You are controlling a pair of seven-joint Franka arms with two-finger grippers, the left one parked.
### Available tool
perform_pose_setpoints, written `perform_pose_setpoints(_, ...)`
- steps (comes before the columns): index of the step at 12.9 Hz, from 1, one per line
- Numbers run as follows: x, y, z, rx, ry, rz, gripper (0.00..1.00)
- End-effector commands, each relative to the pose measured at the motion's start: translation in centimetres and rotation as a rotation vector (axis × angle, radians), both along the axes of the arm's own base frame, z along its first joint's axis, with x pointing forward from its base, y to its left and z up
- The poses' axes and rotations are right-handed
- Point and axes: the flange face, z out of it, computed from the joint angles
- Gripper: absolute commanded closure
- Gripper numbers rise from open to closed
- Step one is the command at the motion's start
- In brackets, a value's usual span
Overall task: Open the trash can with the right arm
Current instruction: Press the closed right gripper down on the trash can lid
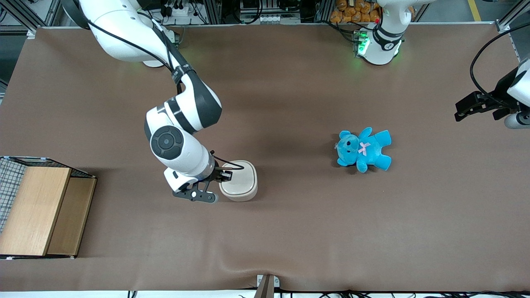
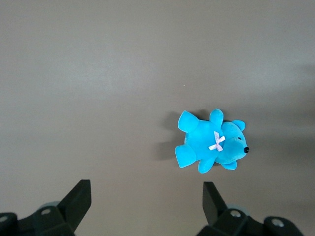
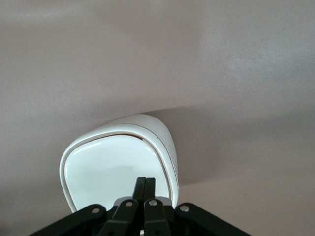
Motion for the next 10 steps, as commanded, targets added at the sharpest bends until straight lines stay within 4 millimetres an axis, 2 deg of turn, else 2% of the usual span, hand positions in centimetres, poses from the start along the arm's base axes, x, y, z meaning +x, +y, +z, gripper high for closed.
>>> perform_pose_setpoints(1,0.6,0.6,-1.2,0.003,-0.017,-0.016,1.00)
perform_pose_setpoints(5,0.8,0.9,-2.8,-0.002,-0.023,-0.012,1.00)
perform_pose_setpoints(10,0.5,1.2,-2.9,-0.005,-0.013,-0.017,1.00)
